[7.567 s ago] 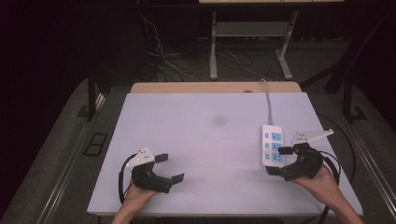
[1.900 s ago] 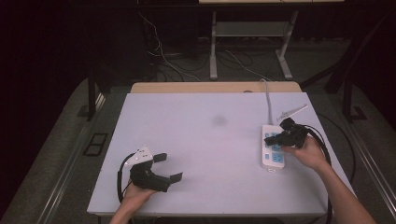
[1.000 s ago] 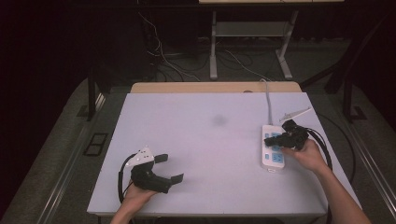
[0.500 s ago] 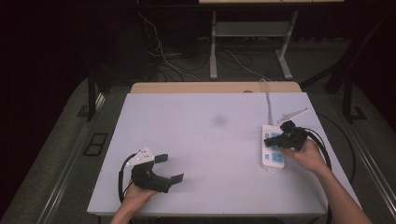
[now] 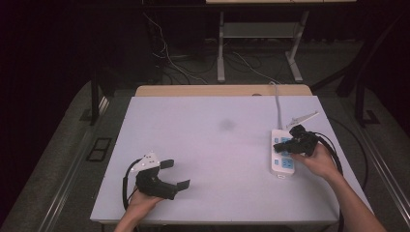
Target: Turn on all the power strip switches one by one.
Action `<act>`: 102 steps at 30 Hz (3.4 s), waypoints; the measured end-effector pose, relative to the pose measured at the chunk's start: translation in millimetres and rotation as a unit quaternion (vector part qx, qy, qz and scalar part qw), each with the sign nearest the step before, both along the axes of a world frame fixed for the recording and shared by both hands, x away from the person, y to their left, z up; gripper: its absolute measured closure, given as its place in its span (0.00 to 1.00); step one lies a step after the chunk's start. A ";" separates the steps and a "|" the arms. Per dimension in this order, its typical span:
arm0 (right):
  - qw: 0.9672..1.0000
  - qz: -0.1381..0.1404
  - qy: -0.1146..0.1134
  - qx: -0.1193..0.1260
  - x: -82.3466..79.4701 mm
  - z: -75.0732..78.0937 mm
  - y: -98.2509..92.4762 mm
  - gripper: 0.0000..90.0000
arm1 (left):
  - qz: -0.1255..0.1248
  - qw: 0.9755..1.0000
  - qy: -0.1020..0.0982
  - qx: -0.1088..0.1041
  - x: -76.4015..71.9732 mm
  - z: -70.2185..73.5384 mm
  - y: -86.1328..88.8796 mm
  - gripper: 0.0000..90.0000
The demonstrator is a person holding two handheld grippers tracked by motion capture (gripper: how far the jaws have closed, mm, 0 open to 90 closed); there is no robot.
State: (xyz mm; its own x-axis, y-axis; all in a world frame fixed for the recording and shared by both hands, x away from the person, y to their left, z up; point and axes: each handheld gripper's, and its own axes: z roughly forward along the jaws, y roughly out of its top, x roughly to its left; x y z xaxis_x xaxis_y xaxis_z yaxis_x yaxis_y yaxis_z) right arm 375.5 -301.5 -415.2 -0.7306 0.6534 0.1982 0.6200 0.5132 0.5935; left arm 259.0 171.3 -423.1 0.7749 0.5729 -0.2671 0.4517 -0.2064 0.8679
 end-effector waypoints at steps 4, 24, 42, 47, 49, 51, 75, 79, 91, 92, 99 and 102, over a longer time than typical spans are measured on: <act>1.000 0.002 0.001 0.004 0.4 2.0 -0.3 1.00 | 0.000 1.000 0.000 0.000 0.2 -0.2 0.0 0.00; 1.000 0.006 -0.008 -0.010 16.9 24.9 -0.9 1.00 | 0.000 1.000 0.000 0.000 0.3 0.0 0.9 0.00; 1.000 -0.001 -0.010 -0.007 35.2 22.3 -5.6 1.00 | 0.001 1.000 0.001 0.001 0.9 -0.5 1.1 0.00; 1.000 -0.005 -0.006 -0.006 38.9 18.3 -6.5 1.00 | 0.000 1.000 0.001 0.002 0.9 -0.5 1.1 0.00; 1.000 -0.006 -0.004 -0.006 40.1 16.5 -6.7 1.00 | 0.000 1.000 0.001 0.002 1.0 -0.4 1.1 0.00; 1.000 -0.006 -0.002 -0.008 41.4 14.4 -6.4 1.00 | 0.000 1.000 0.001 0.002 1.1 -0.5 1.0 0.00; 1.000 -0.011 0.008 -0.013 44.9 4.1 -5.7 1.00 | -0.001 1.000 0.003 0.003 1.5 -1.2 0.1 0.00; 1.000 -0.018 0.007 -0.004 43.2 1.7 -7.3 1.00 | -0.003 1.000 0.002 0.003 1.3 -1.4 -1.0 0.00; 0.999 -0.033 0.001 0.016 39.8 -4.1 -10.9 1.00 | -0.005 1.000 0.004 0.002 0.0 -0.5 -0.6 0.00; 0.999 -0.034 0.001 0.014 39.7 -4.1 -10.3 1.00 | -0.003 1.000 0.004 0.000 -0.6 -0.2 -0.2 0.00; 0.999 -0.035 0.001 0.012 39.3 -4.5 -9.4 1.00 | -0.001 1.000 0.003 0.000 -1.3 0.3 0.4 0.00; 0.999 -0.034 -0.008 0.009 37.7 -4.5 -8.6 1.00 | -0.002 1.000 0.003 0.001 -0.9 -0.2 -0.3 0.00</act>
State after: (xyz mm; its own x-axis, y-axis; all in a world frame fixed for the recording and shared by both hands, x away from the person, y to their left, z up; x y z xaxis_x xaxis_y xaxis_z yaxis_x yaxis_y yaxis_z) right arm 413.2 -310.1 -419.7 -0.6875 0.6983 0.1993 0.6440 0.4595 0.6116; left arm 258.1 171.0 -423.3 0.7754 0.5704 -0.2708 0.4564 -0.2100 0.8646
